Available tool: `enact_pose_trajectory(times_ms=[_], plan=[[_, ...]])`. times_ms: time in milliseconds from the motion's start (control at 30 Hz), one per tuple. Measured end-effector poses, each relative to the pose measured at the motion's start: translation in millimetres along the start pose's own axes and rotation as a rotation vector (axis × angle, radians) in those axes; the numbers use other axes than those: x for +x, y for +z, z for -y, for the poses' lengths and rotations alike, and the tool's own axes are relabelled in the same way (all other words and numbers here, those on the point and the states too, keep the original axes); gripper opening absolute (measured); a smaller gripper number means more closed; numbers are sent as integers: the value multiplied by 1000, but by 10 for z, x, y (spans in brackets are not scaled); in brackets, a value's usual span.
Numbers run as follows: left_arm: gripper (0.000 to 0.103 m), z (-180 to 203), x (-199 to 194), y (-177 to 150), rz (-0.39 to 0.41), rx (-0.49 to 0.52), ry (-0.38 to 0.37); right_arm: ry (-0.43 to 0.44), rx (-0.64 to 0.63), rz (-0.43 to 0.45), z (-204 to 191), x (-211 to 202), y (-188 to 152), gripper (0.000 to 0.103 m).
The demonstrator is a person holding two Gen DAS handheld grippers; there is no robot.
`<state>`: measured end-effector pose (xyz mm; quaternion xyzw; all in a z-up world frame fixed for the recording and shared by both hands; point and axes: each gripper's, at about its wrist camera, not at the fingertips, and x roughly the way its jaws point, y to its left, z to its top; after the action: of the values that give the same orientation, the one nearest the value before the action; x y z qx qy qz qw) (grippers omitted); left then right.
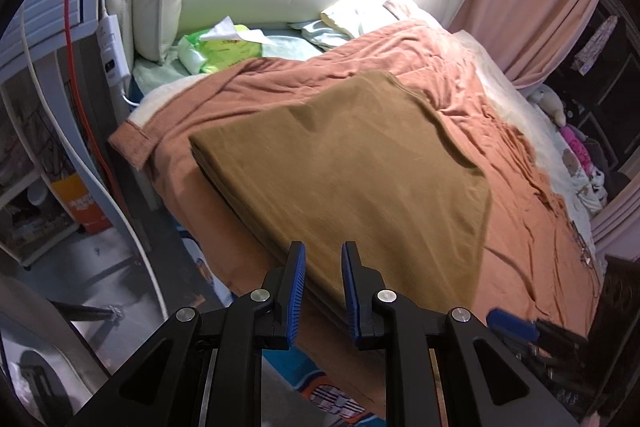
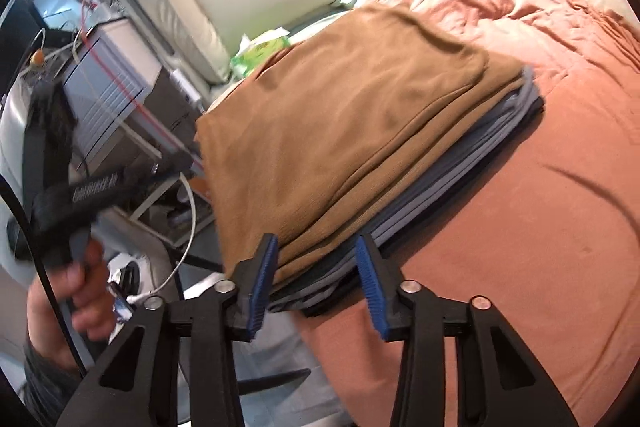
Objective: Fold small clothes
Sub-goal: 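Press the olive bundle flat on the stack with both open tools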
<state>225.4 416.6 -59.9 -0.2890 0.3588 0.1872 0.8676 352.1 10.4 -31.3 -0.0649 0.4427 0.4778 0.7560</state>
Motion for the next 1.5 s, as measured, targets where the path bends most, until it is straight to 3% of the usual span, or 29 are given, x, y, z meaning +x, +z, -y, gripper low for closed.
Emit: enact_pose_trajectory(times_ms=[133,400,533,733,933,1233,1500], plan=[[19,181,7,-117,-3,17,-23,-30,3,22,134,-64,141,24],[19,543,102,-198,14,58,-37,-22,1,84,287,-59,396,24],[19,590,212,-264,22,30,-20,2,-6,92,309,90,434,24],[19,582,395,-379,5,21,11,3,3,33,457,494,278,24],[19,546,434,-452,16,26,14,40,52,44,624,499,141,24],[19,499,336,-621,33,25,-2,-78,30,-16,460,420,64,24],[19,460,147,-718,46,28,-68,-147,108,-6,398,6,-92,24]])
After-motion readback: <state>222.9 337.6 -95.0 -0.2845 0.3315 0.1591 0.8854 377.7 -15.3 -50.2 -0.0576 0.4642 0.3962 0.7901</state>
